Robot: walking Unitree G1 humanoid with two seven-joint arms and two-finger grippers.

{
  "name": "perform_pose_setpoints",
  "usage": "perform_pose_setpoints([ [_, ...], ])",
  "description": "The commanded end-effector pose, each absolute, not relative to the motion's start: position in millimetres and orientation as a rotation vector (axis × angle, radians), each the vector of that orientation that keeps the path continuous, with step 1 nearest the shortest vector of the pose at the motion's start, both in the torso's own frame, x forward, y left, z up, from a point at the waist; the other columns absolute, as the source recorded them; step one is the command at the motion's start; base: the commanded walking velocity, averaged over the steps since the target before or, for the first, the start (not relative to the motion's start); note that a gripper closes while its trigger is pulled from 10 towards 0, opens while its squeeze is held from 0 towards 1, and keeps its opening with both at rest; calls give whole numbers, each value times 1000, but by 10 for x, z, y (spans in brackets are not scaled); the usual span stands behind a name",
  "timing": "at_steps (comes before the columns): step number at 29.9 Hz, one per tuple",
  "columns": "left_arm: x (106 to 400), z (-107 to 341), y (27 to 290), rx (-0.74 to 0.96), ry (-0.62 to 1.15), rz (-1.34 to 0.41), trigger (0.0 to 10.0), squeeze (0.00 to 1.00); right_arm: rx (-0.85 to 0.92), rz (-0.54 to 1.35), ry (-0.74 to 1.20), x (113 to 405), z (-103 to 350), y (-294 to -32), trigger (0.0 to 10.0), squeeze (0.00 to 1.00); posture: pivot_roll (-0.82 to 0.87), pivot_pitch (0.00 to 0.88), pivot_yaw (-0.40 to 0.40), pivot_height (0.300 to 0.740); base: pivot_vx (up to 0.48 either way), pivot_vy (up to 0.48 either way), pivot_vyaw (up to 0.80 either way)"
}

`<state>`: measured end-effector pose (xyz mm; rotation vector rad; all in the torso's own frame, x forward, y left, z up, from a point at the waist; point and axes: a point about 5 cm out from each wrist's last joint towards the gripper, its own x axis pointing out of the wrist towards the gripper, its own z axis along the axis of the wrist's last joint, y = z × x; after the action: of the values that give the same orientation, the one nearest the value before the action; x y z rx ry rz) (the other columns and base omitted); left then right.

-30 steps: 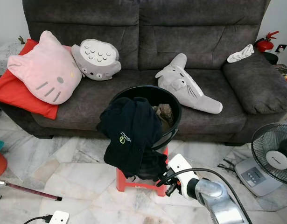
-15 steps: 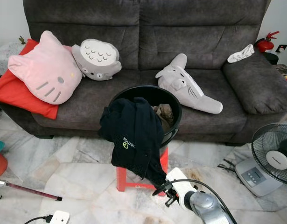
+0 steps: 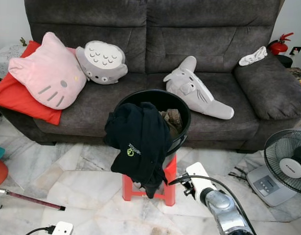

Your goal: Hang hanger

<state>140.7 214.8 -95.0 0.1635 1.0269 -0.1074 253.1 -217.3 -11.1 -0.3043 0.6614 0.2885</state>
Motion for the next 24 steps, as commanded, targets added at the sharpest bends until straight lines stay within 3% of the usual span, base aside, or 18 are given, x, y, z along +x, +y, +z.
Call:
perform_pose_setpoints([
  [1, 1348, -972, 2164, 168, 1055, -109, 10000, 0, -293, 293, 641, 2533, -114, -2161, 10000, 0, -44, 21, 30, 740, 0, 0, 0],
  [10, 1343, -972, 2167, 176, 1052, -105, 10000, 0, -178, 294, 642, 2305, -338, -2054, 10000, 0, -42, 16, 28, 740, 0, 0, 0],
  [14, 1345, -970, 2171, 180, 1049, -102, 10000, 0, -83, 202, 596, 2181, -431, -1995, 10000, 0, -47, 14, 27, 740, 0, 0, 0],
  [24, 1349, -969, 2169, 186, 1046, -99, 10000, 0, -3, 255, 767, 1816, -752, -1715, 10000, 0, -40, 15, 27, 740, 0, 0, 0],
])
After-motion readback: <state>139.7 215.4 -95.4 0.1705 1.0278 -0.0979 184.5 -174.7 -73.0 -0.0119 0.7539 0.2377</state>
